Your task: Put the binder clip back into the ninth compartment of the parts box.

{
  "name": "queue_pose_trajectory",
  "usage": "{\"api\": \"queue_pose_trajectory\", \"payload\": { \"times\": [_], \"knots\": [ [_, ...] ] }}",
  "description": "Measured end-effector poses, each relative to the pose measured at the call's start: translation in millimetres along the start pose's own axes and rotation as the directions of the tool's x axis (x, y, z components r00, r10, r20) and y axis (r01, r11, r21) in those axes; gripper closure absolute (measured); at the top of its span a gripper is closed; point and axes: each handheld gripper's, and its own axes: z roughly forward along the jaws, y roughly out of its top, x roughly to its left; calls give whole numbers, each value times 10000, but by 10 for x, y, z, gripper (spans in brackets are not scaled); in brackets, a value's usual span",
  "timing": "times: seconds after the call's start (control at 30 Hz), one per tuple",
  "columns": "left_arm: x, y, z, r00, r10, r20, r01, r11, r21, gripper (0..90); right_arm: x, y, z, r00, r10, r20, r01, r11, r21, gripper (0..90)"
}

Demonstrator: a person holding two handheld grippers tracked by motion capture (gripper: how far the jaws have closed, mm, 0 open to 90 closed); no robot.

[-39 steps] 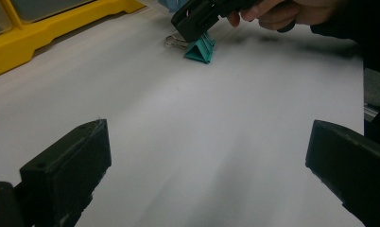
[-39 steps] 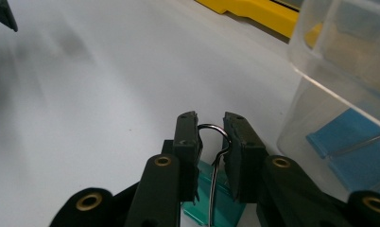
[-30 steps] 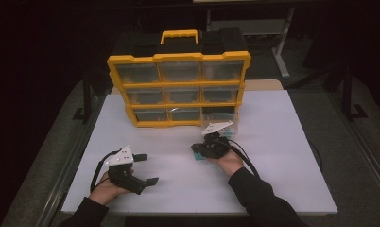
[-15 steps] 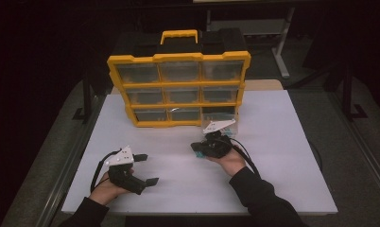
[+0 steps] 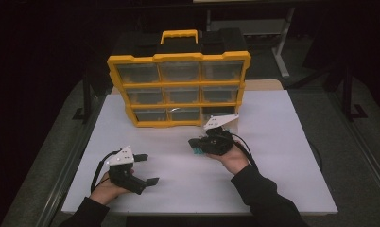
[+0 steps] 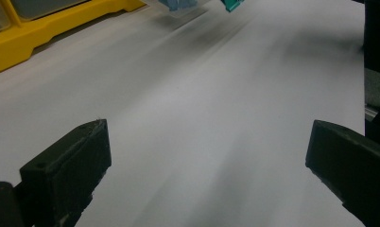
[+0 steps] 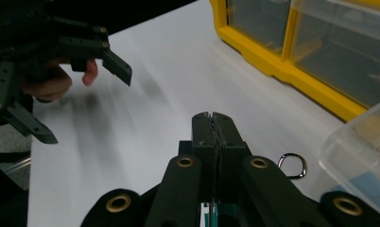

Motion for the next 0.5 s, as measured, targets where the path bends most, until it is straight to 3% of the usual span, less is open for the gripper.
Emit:
{"api": "queue_pose_trajectory", "payload": {
  "times": [0.5],
  "knots": [
    [5, -16, -8, 9999, -23, -113, 23, 10000, 17, 7, -133, 313, -351, 9990, -448, 19, 448, 9966, -690, 874]
  ]
}}
